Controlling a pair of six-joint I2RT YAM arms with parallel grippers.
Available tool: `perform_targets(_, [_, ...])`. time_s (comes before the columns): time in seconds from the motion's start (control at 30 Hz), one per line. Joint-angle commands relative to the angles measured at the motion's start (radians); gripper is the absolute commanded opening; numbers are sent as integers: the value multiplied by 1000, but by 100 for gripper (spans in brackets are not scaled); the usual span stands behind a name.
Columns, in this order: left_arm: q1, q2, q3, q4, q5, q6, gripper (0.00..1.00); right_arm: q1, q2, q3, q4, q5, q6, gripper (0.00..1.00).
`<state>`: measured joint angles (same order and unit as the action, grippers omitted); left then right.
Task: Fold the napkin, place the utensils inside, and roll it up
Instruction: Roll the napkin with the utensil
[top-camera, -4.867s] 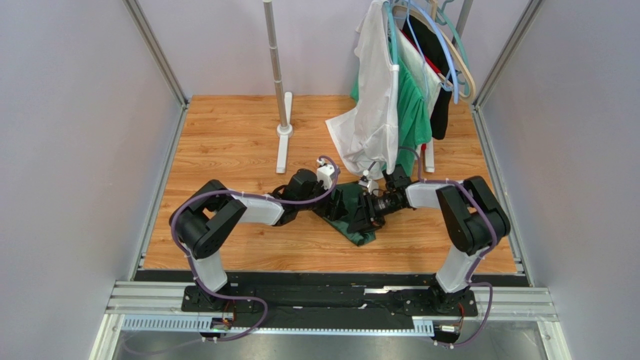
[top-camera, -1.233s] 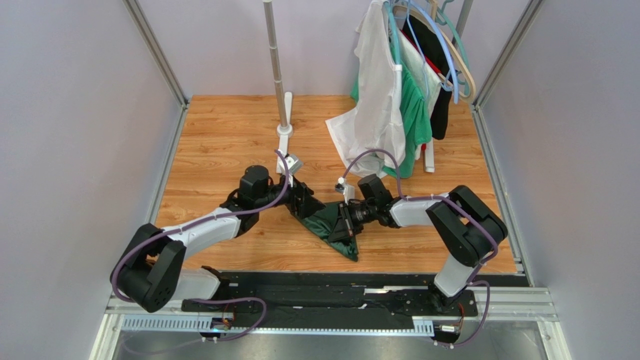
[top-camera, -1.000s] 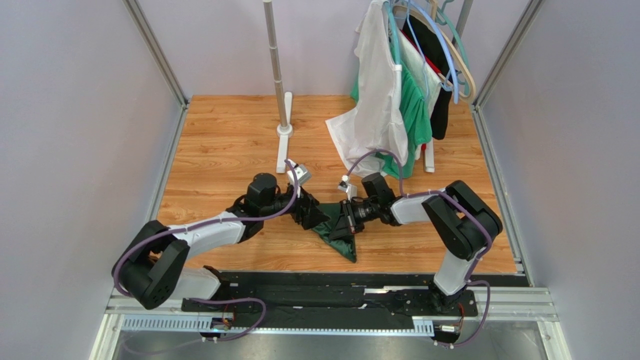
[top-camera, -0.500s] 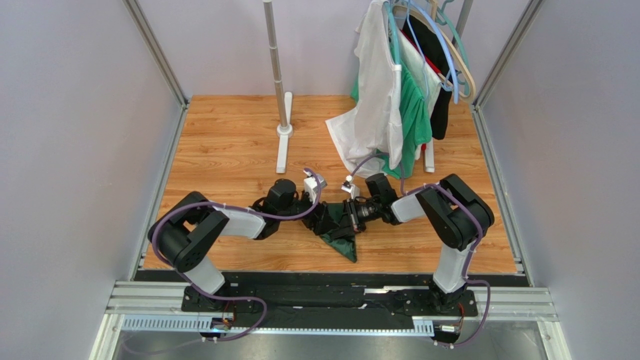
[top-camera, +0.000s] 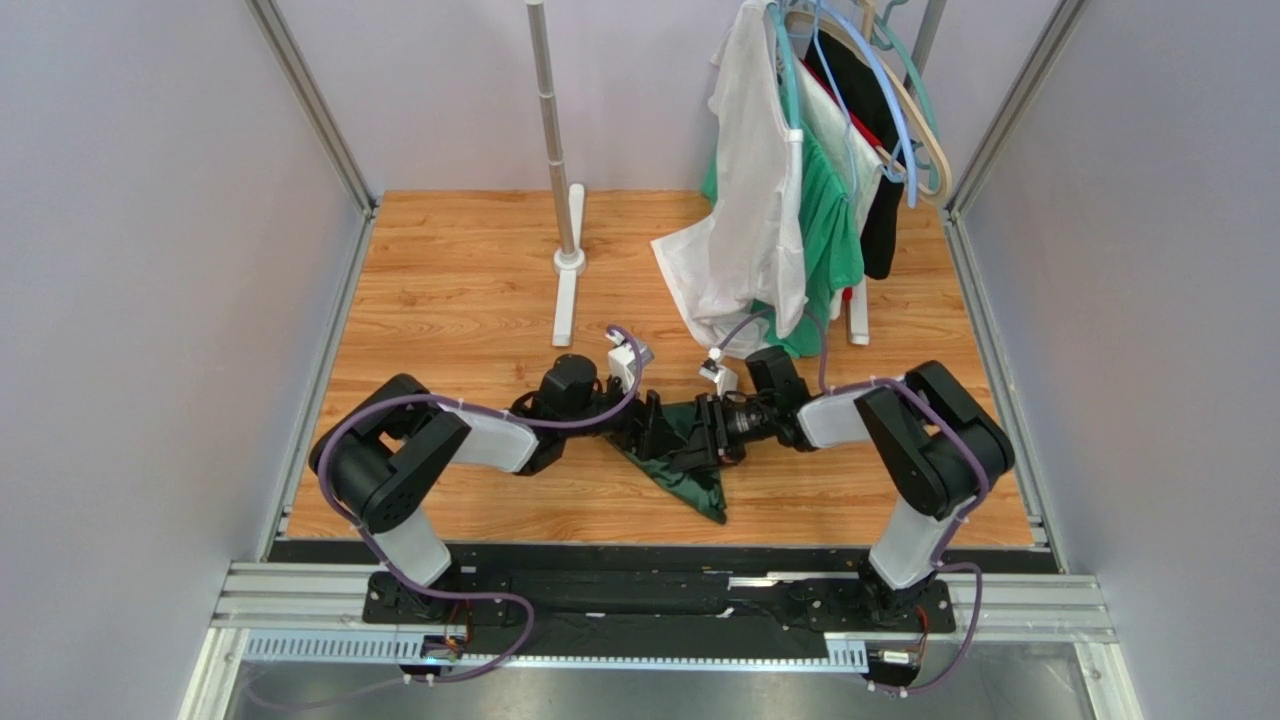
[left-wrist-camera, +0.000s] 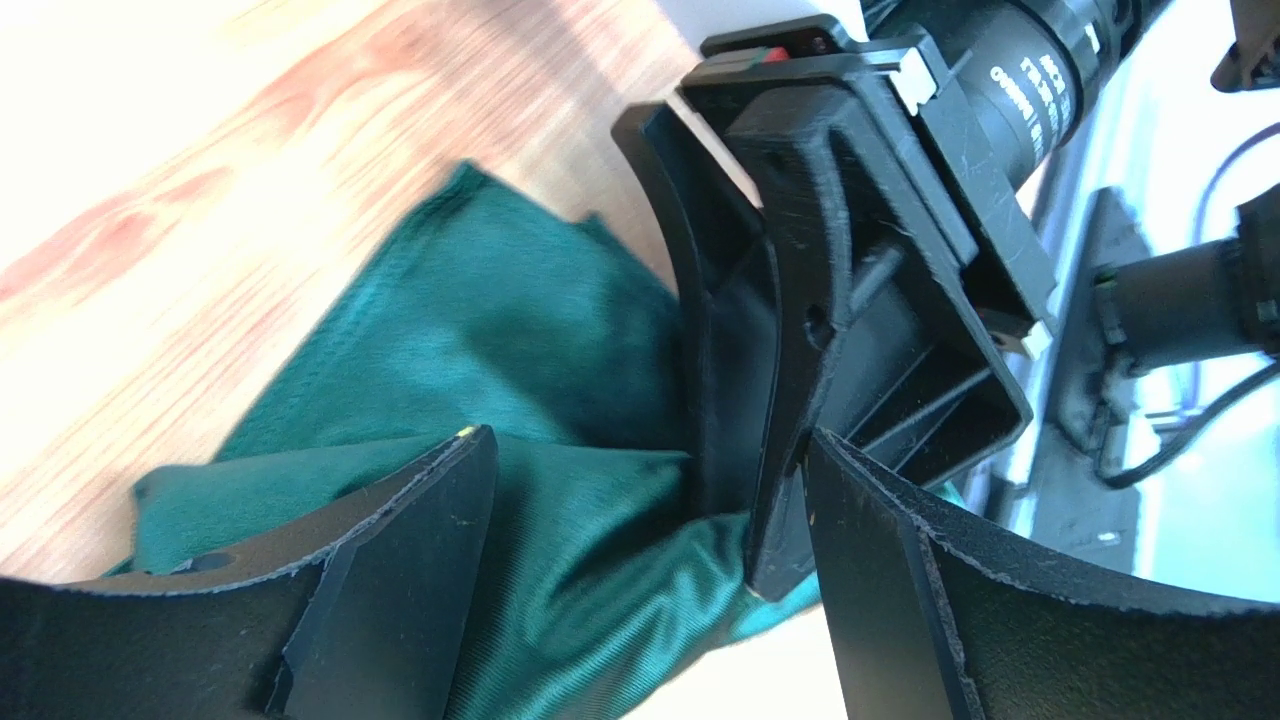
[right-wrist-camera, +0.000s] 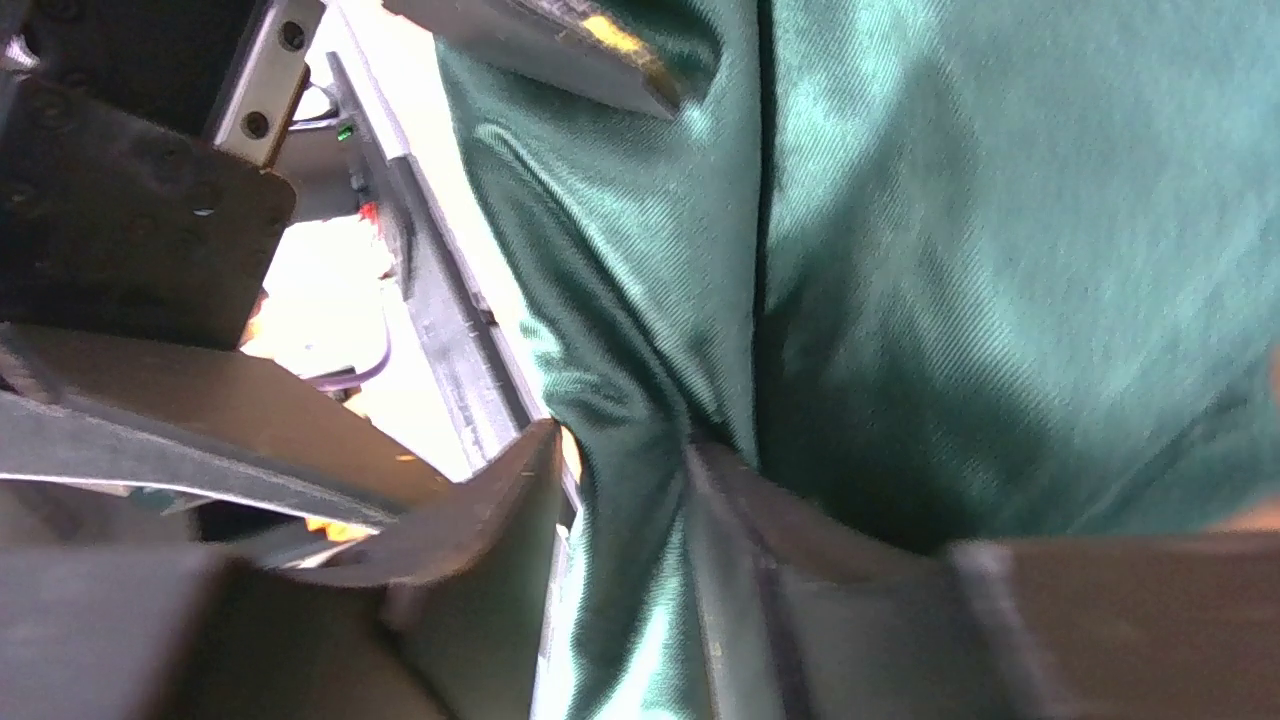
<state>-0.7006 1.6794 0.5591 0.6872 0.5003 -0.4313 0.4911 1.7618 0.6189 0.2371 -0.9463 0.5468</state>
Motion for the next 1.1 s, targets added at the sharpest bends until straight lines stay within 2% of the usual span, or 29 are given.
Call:
perform_targets(0.0, [3, 45, -1, -78, -65, -12, 82, -2, -152, -31, -143, 125, -88, 48])
perform_targets(0.07, [6, 58, 5, -78, -62, -20, 82, -6, -247, -48, -203, 155, -93, 54])
perform_targets(0.23, [13, 103, 19, -75, -28, -37, 82, -8, -459, -44, -402, 342, -131, 56])
perform_targets(0.37, [15, 118, 21, -51, -11, -50, 82, -2, -640, -57, -447, 429, -149, 58])
perform_targets(0.43, [16, 121, 19, -41, -8, -61, 83, 67, -703, -65, -450, 489, -203, 58])
perform_targets(0.47, [21, 121, 21, -37, 0, -66, 83, 104, -754, -65, -453, 591, -224, 58])
perform_targets(0.53, [24, 124, 28, -40, 7, -70, 83, 228, -782, -67, -450, 696, -275, 58])
perform_targets(0.67, [50, 144, 61, -74, 56, -80, 83, 409, -788, -84, -383, 991, -373, 59])
perform_targets(0.77, [65, 155, 61, -68, 84, -101, 83, 523, -710, -73, -340, 1145, -447, 59])
perform_targets(0.8, [81, 157, 59, -71, 89, -107, 83, 564, -691, -73, -309, 1168, -464, 60])
perform_targets(1.07, [107, 160, 76, -120, 127, -110, 83, 635, -434, -22, -246, 1259, -542, 60])
